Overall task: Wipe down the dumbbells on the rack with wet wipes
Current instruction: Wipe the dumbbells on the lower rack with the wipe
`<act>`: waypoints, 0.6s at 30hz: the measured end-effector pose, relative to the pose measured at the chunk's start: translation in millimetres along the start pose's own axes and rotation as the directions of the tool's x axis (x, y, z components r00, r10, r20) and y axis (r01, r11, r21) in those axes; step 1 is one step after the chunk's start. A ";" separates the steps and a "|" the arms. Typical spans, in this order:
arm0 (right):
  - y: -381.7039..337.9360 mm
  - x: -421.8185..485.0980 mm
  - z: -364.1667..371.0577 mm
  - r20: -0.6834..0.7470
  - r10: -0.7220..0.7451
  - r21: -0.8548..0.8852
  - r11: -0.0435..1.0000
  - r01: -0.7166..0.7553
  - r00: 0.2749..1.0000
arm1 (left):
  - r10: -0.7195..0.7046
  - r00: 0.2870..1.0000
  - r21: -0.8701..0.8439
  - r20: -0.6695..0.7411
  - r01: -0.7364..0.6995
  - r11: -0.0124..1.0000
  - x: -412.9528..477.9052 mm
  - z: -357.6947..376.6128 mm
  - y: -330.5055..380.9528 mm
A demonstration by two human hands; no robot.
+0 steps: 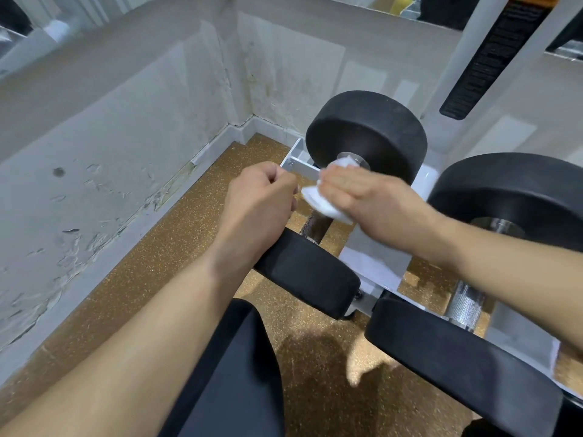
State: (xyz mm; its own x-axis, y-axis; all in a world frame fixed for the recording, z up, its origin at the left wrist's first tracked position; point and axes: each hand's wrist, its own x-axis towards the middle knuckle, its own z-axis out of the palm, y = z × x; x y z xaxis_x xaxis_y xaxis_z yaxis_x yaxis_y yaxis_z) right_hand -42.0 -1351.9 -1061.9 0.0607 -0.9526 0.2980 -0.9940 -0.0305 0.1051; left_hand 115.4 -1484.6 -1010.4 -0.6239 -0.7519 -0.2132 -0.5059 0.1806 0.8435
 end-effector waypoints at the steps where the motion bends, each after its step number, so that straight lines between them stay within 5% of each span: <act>1: -12.0 -4.0 2.8 0.018 -0.028 0.045 0.999 0.027 0.999 | -0.002 1.000 -0.006 -0.001 0.002 1.000 -0.2 -0.3 0.3; 7: -16.4 -17.9 8.9 0.089 -0.297 0.092 0.953 0.289 0.951 | 0.013 1.000 -0.004 -0.016 -0.013 1.000 -1.7 -0.6 2.1; 13: 16.1 -16.4 -0.3 0.033 -0.103 -0.056 0.993 0.105 0.994 | -0.006 1.000 -0.005 -0.011 0.006 1.000 -0.3 -0.4 1.3; 18: 5.3 -36.3 16.7 0.124 -0.417 -0.046 0.904 0.425 0.900 | 0.012 1.000 -0.015 -0.015 -0.012 1.000 -1.8 -0.3 1.9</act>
State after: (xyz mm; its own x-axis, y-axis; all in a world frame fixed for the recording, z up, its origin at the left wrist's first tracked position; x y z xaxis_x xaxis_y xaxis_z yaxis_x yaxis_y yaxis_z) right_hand -51.0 -1322.5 -1088.0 0.4582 -0.8824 0.1071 -0.8684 -0.4187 0.2656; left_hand 115.7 -1483.1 -1008.2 -0.6207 -0.7593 -0.1954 -0.4893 0.1803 0.8533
